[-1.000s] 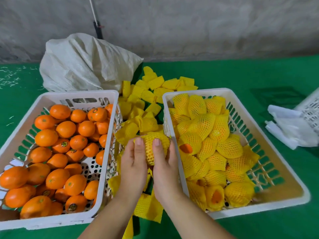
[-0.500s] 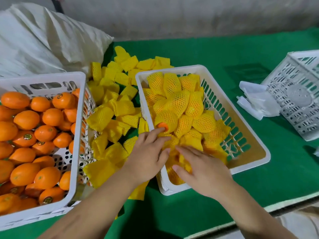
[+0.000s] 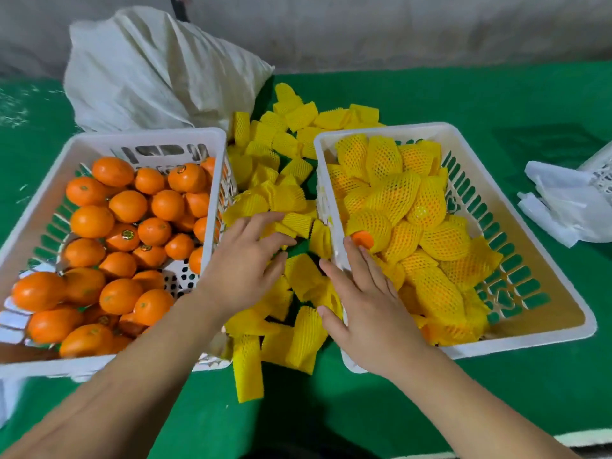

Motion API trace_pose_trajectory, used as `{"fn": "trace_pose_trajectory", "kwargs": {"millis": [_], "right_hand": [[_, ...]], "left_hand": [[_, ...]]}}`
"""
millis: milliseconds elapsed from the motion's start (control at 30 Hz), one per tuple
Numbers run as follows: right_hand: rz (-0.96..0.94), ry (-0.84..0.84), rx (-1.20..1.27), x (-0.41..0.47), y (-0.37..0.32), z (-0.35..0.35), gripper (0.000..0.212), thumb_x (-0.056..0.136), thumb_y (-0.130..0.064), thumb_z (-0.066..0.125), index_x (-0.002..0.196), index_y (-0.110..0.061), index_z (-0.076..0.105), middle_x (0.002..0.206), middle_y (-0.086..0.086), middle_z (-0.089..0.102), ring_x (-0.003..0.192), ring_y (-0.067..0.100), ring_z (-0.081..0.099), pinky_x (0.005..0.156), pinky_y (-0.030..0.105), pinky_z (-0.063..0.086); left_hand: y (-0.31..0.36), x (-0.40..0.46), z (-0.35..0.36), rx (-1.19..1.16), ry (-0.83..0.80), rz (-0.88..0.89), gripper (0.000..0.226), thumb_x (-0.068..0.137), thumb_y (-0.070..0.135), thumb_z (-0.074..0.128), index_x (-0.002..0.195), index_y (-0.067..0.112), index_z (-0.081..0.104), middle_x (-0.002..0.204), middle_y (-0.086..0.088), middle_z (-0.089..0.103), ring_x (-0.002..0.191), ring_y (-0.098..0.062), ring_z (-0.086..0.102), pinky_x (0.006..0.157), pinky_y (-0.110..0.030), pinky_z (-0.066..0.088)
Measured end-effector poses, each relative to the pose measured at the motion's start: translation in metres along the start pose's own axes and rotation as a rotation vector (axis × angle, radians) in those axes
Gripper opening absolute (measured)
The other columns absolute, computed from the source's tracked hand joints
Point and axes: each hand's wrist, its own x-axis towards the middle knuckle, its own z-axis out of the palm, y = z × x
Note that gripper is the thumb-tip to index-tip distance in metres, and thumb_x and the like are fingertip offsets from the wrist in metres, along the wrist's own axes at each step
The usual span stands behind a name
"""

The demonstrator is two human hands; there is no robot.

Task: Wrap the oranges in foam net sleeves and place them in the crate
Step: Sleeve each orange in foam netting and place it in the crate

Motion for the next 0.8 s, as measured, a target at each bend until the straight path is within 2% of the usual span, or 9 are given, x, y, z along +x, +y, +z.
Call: {"fn": "trace_pose_trajectory", "kwargs": {"millis": [67,167,300,333,400,500,600,700,800], "right_hand": [[-0.074,-0.061,-0.129,0.024,-0.009,0.007,0.059,0.096,-0.053,0.048,0.151,-0.033,0.042,0.171,0.008,-0.014,0.157,0.027,-0.017,0.124,0.046,0.007],[-0.136,-0.253,-0.461,0.07,-0.023,0.01,0.04,0.1,-0.043,0.045,0.133,-0.027,0.06,0.169,0.022,-0.008,0.155,0.04,-0.015,0.122,0.052,-0.016],[-0.124,-0.651,-0.665,0.112,-0.039,0.017,0.044,0.096,-0.035,0.062,0.138,-0.023,0.059,0.169,0.021,-0.012,0.154,0.045,-0.013,0.123,0.057,0.001],[-0.086,-0.73,-0.643,0.115,-0.04,0.021,0.045,0.096,-0.034,0.063,0.139,-0.021,0.058,0.169,0.021,-0.009,0.154,0.045,-0.011,0.124,0.057,0.004],[0.04,-0.884,-0.589,0.116,-0.038,0.026,0.05,0.098,-0.033,0.063,0.144,-0.017,0.051,0.168,0.021,0.002,0.154,0.045,-0.002,0.125,0.056,0.015],[0.071,-0.99,-0.587,0.118,-0.034,0.03,0.058,0.099,-0.039,0.062,0.149,-0.015,0.045,0.167,0.023,0.009,0.154,0.046,0.002,0.123,0.055,0.021],[0.027,-0.989,-0.646,0.119,-0.034,0.033,0.054,0.102,-0.034,0.058,0.149,-0.011,0.044,0.166,0.026,0.015,0.153,0.046,0.007,0.124,0.055,0.018],[0.011,-0.963,-0.631,0.119,-0.032,0.038,0.045,0.101,-0.025,0.056,0.144,-0.012,0.049,0.165,0.024,0.017,0.153,0.046,0.008,0.123,0.055,0.02],[-0.029,-0.98,-0.674,0.119,-0.033,0.037,0.048,0.101,-0.025,0.054,0.147,-0.012,0.047,0.166,0.025,0.015,0.153,0.046,0.007,0.125,0.056,0.014]], "left_hand": [[-0.025,-0.006,-0.015,0.065,0.031,-0.005,0.015,0.097,0.02,0.073,0.111,0.023,0.078,0.141,-0.007,0.061,0.121,-0.039,0.056,0.097,-0.055,0.047],[-0.048,-0.024,-0.019,0.066,0.108,-0.079,0.024,0.106,0.034,0.059,0.122,0.024,0.074,0.143,-0.004,0.058,0.126,-0.032,0.051,0.103,-0.048,0.042],[-0.072,-0.043,-0.003,-0.339,0.225,-0.643,0.042,0.113,0.037,0.042,0.151,0.022,0.049,0.148,-0.004,0.053,0.137,-0.026,0.047,0.112,-0.047,0.037],[-0.082,-0.047,0.0,-0.359,0.119,-0.809,0.045,0.112,0.035,0.044,0.155,0.021,0.043,0.152,-0.009,0.05,0.14,-0.032,0.045,0.114,-0.052,0.036],[-0.096,-0.055,0.005,-0.149,-0.332,-0.994,0.063,0.109,0.041,0.049,0.165,0.026,0.025,0.164,-0.017,0.032,0.149,-0.045,0.029,0.121,-0.057,0.026],[-0.092,-0.061,0.015,0.069,-0.757,-0.931,0.069,0.104,0.047,0.052,0.164,0.031,0.022,0.169,-0.017,0.021,0.154,-0.05,0.012,0.125,-0.061,0.018],[-0.08,-0.056,0.023,0.112,-0.827,-0.982,0.054,0.11,0.042,0.041,0.162,0.028,0.032,0.173,-0.017,0.014,0.158,-0.045,0.001,0.125,-0.057,0.006],[-0.085,-0.056,0.026,0.284,-0.878,-0.985,0.061,0.111,0.05,0.037,0.166,0.031,0.021,0.175,-0.015,0.003,0.159,-0.047,-0.005,0.126,-0.061,-0.003],[-0.09,-0.061,0.023,0.38,-0.931,-0.941,0.063,0.106,0.047,0.053,0.163,0.035,0.029,0.174,-0.008,0.018,0.157,-0.046,0.005,0.124,-0.059,0.01]]}}
